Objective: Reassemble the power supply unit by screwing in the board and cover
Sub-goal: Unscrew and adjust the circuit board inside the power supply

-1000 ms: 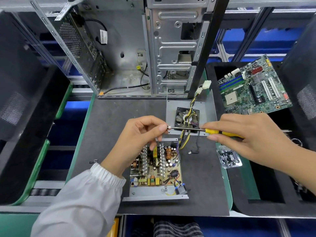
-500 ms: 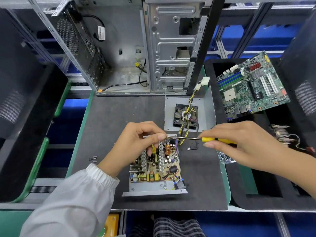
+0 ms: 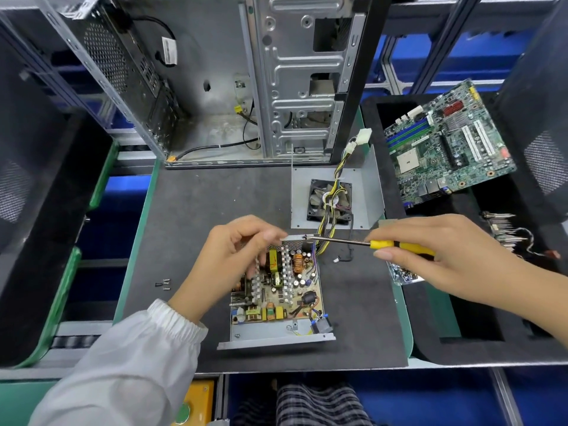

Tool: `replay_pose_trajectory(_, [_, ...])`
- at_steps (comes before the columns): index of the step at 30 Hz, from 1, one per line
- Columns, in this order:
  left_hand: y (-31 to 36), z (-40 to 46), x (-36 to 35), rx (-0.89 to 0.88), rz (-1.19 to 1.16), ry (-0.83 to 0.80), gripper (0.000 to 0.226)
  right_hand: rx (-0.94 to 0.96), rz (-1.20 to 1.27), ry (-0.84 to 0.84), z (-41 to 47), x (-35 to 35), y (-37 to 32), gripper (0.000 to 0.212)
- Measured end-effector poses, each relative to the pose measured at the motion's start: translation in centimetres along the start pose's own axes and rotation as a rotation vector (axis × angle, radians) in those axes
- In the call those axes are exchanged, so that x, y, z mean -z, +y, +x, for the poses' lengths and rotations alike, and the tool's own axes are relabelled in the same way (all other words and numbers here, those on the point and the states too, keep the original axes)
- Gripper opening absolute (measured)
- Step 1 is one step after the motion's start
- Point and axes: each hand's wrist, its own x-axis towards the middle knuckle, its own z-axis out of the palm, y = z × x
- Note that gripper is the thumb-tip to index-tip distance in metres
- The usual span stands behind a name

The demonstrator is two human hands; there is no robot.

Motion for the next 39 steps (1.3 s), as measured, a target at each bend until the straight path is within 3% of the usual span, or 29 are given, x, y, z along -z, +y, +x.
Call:
replay_pose_trajectory(4, [0.0,-0.6,-1.7,-0.088,0.220,-0.387,0.011,-0.071,0.011,0.020,-1.2,0.1,0.7,0.044])
replay_pose_trajectory(6, [-0.3,-0.7,-2.7,-0.303,0.380,-0.582,0.013,-0.112,0.033,0.014,-1.7,0.2,1.0,0.045])
replay_pose_trajectory(9, [-1.0,-0.3,-4.4,-0.583,0.676,-0.730,0.028,-0.130,0.016,-0.005,-2.1,0.0,1.2,0.045])
replay_pose_trajectory(12, [-1.4,0.6,-5.8,-0.589,0.982,-0.917,0.049,-0.152,-0.006,-0.013,-2.3,-0.1,1.1,0.045])
replay_pose_trajectory(14, [-1.6,1.3,-5.7,-0.522,0.998,-0.985,0.053,-0.175,0.005,-0.016,-2.4,-0.1,1.2,0.045])
replay_pose_trajectory(17, [-2.0,1.7,-4.8,-0.417,0.941,-1.016,0.051,-0.204,0.038,-0.039,-2.6,0.0,1.3,0.045])
replay_pose_trajectory(21, [-1.9,1.2,-4.7,-0.448,0.977,-0.977,0.049,-0.221,0.070,-0.037,-2.8,-0.4,1.3,0.045])
replay_pose_trajectory(24, [-1.5,0.8,-3.3,-0.434,0.769,-0.751,0.049,-0.241,0.123,-0.012,-2.7,-0.8,1.1,0.045])
replay_pose_trajectory(26, [-1.2,0.2,-1.1,-0.347,0.504,-0.517,0.034,-0.230,0.143,-0.017,-2.7,-1.2,0.8,0.046])
replay_pose_trajectory(28, [-1.2,-0.9,1.0,-0.261,0.392,-0.433,0.016,-0.201,0.133,-0.057,-2.6,-1.7,0.5,0.045])
replay_pose_trajectory(34, [-2.1,-2.9,1.5,0.213,0.311,-0.601,0.015,-0.118,0.057,-0.274,-1.8,-2.1,-0.2,0.038])
replay_pose_trajectory(37, [-2.0,-2.9,1.9,0.328,0.265,-0.624,0.024,-0.037,-0.027,-0.408,-1.0,-2.3,-0.6,0.044])
replay_pose_trajectory(39, [-1.9,-2.9,2.1,0.406,0.261,-0.730,0.040,0.041,-0.115,-0.453,-0.5,-2.8,-1.0,0.046])
